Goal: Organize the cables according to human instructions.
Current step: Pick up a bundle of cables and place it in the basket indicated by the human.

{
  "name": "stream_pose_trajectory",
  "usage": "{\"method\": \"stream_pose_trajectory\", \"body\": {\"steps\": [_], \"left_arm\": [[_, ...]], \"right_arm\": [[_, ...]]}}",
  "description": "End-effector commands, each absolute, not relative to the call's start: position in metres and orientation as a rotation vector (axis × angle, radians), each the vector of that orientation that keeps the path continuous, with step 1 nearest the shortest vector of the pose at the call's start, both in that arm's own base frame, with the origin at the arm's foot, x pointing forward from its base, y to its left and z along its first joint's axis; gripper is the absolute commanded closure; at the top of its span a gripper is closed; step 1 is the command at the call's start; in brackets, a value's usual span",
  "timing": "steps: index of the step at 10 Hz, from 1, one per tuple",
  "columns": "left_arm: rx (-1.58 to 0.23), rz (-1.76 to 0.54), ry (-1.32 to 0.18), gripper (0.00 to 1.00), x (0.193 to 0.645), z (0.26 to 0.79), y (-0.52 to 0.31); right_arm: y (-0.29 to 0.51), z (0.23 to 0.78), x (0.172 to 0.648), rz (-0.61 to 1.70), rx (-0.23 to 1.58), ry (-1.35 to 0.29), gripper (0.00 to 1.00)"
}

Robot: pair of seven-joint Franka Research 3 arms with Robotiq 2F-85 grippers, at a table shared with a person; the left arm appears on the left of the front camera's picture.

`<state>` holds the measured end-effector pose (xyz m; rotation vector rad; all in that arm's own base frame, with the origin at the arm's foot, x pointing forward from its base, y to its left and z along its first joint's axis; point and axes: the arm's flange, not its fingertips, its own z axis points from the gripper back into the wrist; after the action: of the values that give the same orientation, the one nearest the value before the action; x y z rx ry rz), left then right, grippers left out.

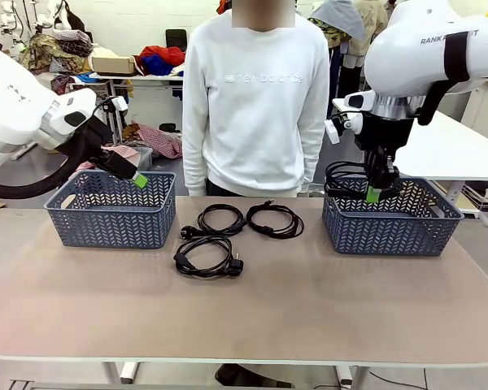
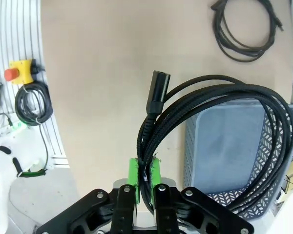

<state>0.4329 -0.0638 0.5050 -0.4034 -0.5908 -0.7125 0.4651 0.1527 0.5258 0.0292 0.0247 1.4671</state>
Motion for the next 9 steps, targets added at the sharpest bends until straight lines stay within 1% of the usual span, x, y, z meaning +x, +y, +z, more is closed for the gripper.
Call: {"method": "stream_pose_trajectory", "body": {"steps": [1, 5, 6, 9], "left_arm": [[-0.425, -0.729, -0.605, 0.0, 0.432, 0.504, -0.062], [-0.425, -0.729, -0.605, 0.0, 0.432, 0.504, -0.062], [-0.425, -0.729, -0.605, 0.0, 0.432, 0.504, -0.062], [-0.425, -0.729, -0.605, 0.0, 0.432, 0.504, -0.062]], "right_arm": [[0.158, 0.53, 0.457, 1.478, 0.03, 0.016, 1.0], [0.158, 0.53, 0.457, 1.478, 0.03, 0.016, 1.0], [0.159, 0.528, 0.461, 1.479, 0.026, 0.022, 0.89], [0.119, 0.515, 0.503, 1.435, -0.031, -0.038, 0.89]]}}
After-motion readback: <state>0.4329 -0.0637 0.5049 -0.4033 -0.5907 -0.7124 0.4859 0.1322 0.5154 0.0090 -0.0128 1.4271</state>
